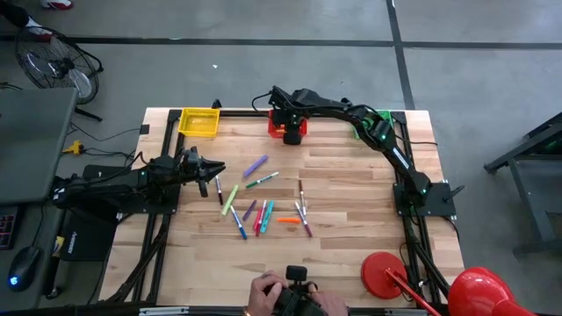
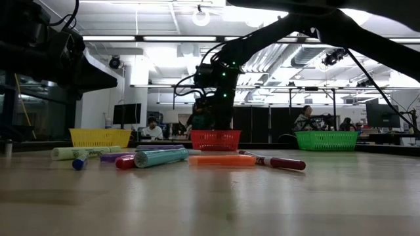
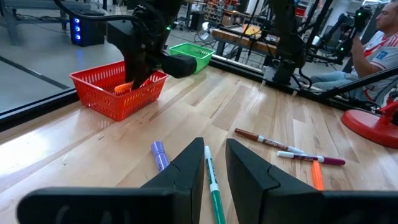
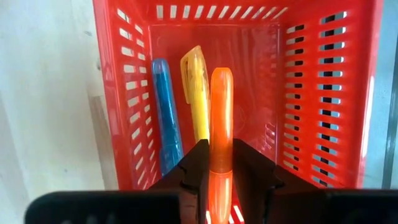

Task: Pick & Place Markers
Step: Put the orange pen into the red bin, then put the brown marker into the yellow bin

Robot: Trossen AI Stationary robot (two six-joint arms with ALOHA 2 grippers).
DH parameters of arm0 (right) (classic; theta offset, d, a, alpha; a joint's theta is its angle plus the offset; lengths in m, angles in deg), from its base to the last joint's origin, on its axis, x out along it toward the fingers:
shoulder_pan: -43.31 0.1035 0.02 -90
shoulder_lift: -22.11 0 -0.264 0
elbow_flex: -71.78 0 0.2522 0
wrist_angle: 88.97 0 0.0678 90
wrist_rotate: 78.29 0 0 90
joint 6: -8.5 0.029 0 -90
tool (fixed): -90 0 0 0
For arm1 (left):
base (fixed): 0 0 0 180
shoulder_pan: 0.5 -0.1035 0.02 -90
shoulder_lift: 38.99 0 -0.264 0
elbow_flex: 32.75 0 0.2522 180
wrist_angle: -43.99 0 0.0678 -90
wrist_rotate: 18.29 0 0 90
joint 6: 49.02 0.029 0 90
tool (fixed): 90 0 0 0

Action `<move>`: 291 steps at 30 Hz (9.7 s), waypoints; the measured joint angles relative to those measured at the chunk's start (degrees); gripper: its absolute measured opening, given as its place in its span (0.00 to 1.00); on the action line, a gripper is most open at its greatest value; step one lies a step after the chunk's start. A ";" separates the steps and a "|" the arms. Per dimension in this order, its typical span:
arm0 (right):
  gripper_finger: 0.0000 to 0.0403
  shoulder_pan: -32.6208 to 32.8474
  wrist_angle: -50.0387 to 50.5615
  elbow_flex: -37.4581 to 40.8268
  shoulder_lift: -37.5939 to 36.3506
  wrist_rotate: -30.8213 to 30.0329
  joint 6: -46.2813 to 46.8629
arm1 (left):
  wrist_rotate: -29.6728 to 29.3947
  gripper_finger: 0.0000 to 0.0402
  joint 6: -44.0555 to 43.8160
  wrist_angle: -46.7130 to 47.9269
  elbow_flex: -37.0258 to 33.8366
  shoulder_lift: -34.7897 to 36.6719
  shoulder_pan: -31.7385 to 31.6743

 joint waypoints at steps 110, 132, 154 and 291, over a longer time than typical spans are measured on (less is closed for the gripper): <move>0.54 32.76 -13.38 43.71 -21.79 1.49 96.03 | 0.00 0.16 -0.01 -0.02 0.00 0.00 0.00; 0.49 36.19 -12.66 43.52 -18.16 1.06 100.57 | 0.00 0.16 -0.01 -0.02 0.00 0.00 0.00; 0.23 36.11 -12.20 43.60 -18.16 3.05 98.77 | -0.02 0.16 0.00 -0.01 0.00 -0.01 0.00; 0.04 28.50 -68.87 43.87 -37.99 1.91 56.00 | 12.00 0.32 -8.57 -24.36 36.72 -48.96 0.00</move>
